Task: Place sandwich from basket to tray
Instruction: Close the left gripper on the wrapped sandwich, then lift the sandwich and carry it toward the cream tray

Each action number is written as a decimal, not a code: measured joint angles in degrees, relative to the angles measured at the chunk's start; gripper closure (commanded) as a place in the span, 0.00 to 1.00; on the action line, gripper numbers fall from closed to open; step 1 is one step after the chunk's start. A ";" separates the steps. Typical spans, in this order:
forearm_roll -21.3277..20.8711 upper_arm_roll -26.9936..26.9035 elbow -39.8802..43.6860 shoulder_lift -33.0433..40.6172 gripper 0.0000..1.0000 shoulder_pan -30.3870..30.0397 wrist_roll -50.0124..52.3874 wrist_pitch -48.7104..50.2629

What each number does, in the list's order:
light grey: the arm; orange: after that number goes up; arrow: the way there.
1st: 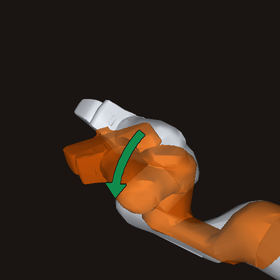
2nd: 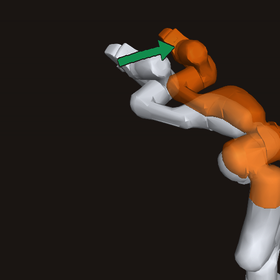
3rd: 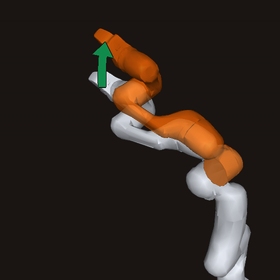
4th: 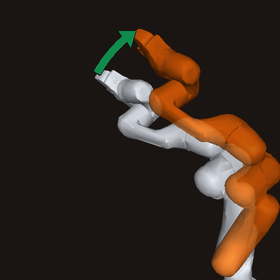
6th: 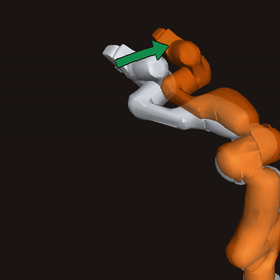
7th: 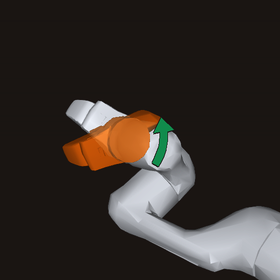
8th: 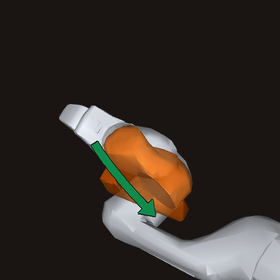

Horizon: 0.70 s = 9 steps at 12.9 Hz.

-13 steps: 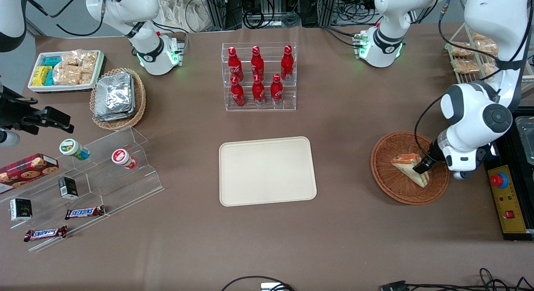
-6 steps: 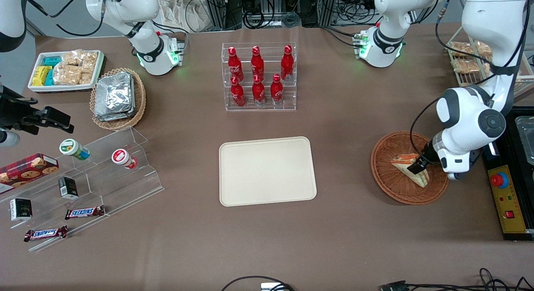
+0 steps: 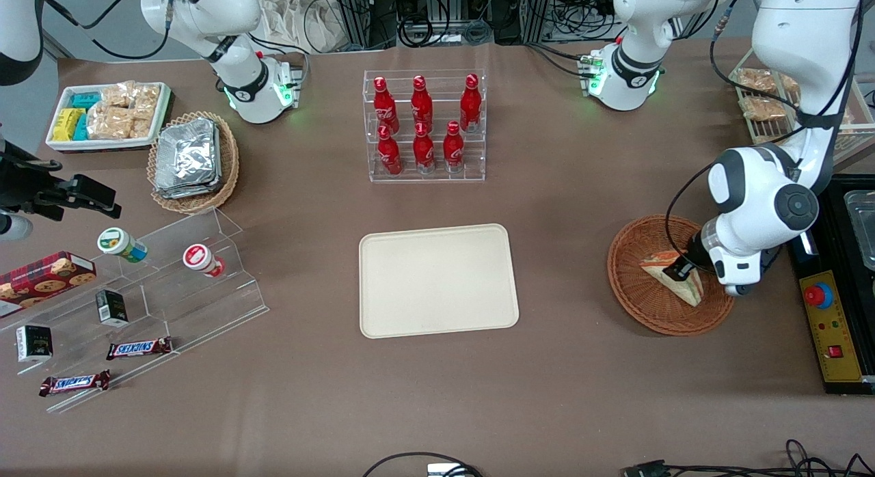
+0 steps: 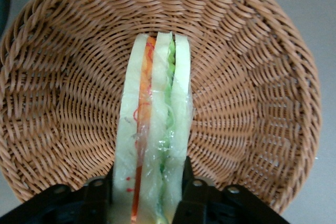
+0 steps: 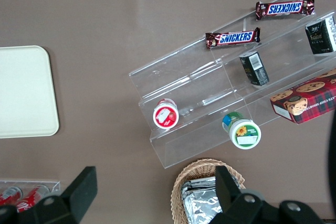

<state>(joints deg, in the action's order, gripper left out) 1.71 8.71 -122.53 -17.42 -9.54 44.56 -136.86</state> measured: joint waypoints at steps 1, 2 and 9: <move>0.01 0.01 1.48 0.18 1.00 0.22 0.15 2.26; 0.01 0.06 3.94 0.48 1.00 0.28 0.23 6.35; 0.03 7.48 32.40 0.24 1.00 3.79 -1.18 35.33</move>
<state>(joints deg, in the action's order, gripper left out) 1.74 16.19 -90.13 -17.18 -5.75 43.38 -101.53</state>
